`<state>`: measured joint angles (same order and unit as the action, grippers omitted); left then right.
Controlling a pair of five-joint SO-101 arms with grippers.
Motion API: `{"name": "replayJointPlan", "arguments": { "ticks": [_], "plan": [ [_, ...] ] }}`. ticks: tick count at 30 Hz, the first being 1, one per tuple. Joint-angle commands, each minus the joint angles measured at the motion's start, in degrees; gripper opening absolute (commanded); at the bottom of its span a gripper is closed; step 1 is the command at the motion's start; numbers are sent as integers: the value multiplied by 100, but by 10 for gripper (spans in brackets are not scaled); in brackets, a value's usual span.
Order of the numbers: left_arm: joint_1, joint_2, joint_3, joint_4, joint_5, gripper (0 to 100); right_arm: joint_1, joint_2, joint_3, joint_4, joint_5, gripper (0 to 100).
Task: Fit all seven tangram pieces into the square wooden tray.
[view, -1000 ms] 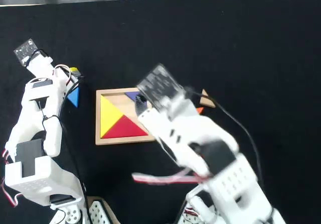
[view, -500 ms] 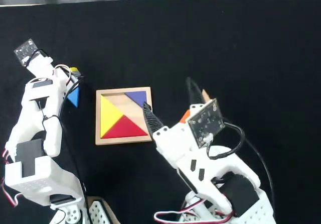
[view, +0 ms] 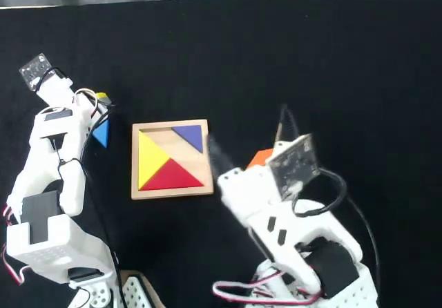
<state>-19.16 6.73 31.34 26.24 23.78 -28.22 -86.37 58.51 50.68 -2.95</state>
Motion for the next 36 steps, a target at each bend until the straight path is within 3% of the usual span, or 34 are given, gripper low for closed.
{"name": "replayJointPlan", "arguments": {
  "ticks": [1,4,9,14,21,25,32,36],
  "plan": [
    [75,-26,-295,-88,53,263,1231,92,242,-659,-378,409],
    [22,-26,-277,-88,53,263,1846,374,699,-1345,-712,240],
    [13,-35,-286,-53,53,263,1899,1279,1314,-2532,-352,35],
    [-215,-88,-312,-53,62,263,1925,2835,1253,-3481,-325,23],
    [-945,-105,-602,281,-141,263,1925,5473,198,-3675,-290,22],
    [-980,-79,-1147,1099,-1319,263,2040,6378,-286,-3675,-281,22],
    [-804,-554,-1560,1459,-4158,263,2207,6598,-488,-3675,-316,22],
    [-593,-1143,-2193,2673,-5723,263,2224,6615,-505,-3675,-316,22]
  ]
}}
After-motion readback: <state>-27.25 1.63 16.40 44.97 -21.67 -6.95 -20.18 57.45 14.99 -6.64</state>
